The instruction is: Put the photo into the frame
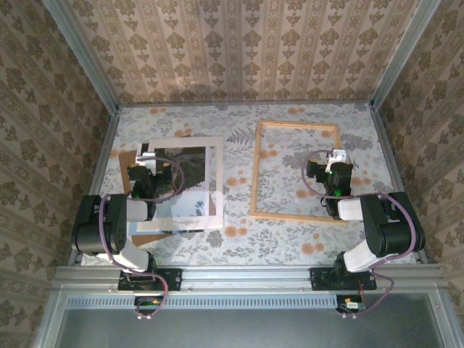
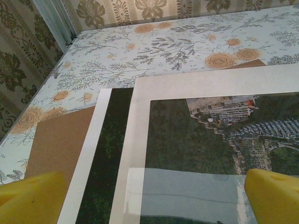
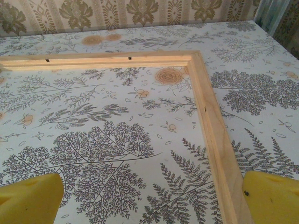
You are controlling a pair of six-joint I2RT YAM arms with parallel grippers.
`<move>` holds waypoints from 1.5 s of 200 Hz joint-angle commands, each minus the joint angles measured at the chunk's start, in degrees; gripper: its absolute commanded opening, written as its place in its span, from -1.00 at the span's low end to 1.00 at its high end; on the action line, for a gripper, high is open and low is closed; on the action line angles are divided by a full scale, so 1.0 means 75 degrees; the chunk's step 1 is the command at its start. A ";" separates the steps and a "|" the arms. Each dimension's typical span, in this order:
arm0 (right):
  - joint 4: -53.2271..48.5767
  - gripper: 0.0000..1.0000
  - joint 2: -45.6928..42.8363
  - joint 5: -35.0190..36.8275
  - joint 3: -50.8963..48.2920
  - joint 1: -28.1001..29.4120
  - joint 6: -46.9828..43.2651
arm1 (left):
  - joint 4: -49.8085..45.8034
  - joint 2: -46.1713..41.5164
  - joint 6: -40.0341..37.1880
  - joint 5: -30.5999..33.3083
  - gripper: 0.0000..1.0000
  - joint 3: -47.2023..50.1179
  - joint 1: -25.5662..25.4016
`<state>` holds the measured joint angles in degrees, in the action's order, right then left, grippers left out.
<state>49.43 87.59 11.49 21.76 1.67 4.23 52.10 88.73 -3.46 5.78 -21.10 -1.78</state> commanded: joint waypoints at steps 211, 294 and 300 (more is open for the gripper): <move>-0.8299 0.89 0.1540 -0.1994 0.6673 0.6269 0.3905 | -1.0376 -0.3323 0.4353 -0.0976 0.98 -0.2664 0.0341; -0.8510 0.77 0.3533 -0.1844 0.7824 0.5839 0.4999 | -0.9399 -0.0011 0.3481 -0.1671 0.94 -0.4107 0.0613; -0.8459 0.76 0.3605 -0.1902 0.7845 0.5767 0.5068 | -0.9298 0.0123 0.3426 -0.1801 0.95 -0.4156 0.0691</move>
<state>-12.16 112.79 -2.63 77.49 46.61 39.40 -18.98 86.37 26.24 -4.19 -48.16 1.93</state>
